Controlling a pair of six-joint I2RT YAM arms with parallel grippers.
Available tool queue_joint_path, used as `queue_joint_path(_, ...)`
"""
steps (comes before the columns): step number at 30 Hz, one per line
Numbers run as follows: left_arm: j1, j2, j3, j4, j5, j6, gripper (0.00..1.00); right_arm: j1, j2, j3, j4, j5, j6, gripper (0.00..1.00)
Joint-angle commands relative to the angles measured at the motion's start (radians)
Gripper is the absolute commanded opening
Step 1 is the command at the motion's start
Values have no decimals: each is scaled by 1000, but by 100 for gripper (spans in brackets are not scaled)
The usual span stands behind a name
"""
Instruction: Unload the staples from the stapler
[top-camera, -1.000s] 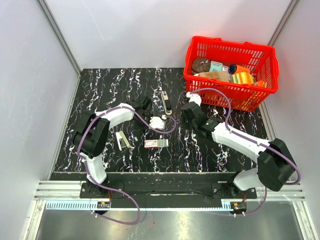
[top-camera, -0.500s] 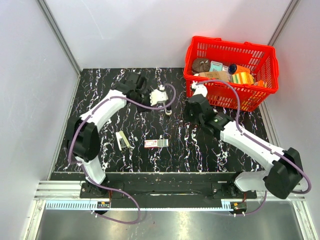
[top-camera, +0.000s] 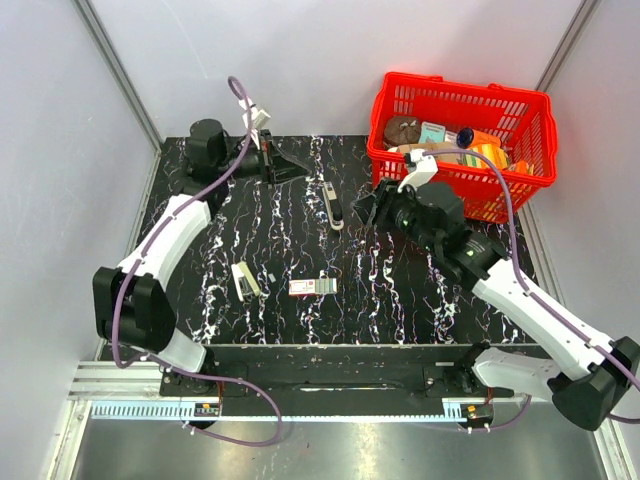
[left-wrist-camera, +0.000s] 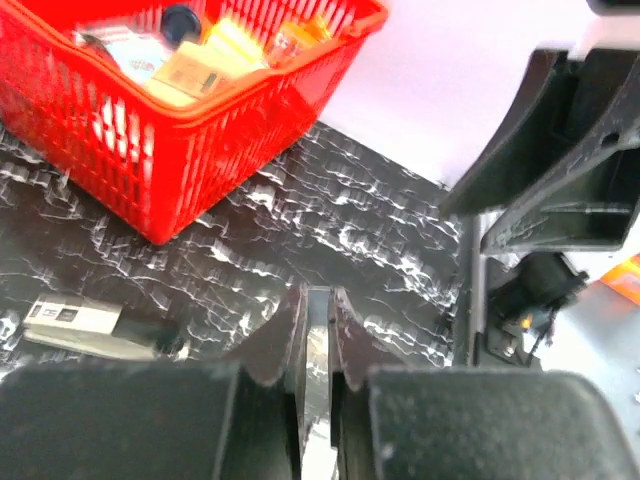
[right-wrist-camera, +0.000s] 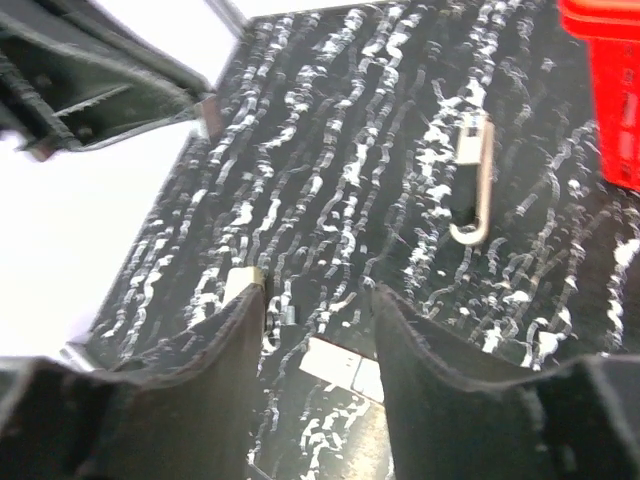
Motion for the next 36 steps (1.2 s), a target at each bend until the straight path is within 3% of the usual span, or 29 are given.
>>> queue_joint_path(1, -5, -5, -170, 1102, 138, -965, 1, -15, -38, 45, 137, -176, 18, 57)
queue_joint_path(4, -9, 43, -207, 1458, 93, -1331, 2, -16, -43, 57, 189, -244, 41, 60)
queue_joint_path(7, -12, 46, -245, 1583, 47, -1471, 2, -15, -33, 62, 257, -298, 72, 61)
queue_joint_path(14, -32, -5, -337, 1621, 61, -1471, 2, -15, 11, 91, 345, -382, 135, 61)
queue_joint_path(24, -40, -16, -354, 1640, 50, -1473, 0, -15, 86, 111, 381, -445, 160, 62)
queue_joint_path(36, -51, -12, -353, 1638, 50, -1462, 0, -15, 131, 116, 412, -468, 179, 47)
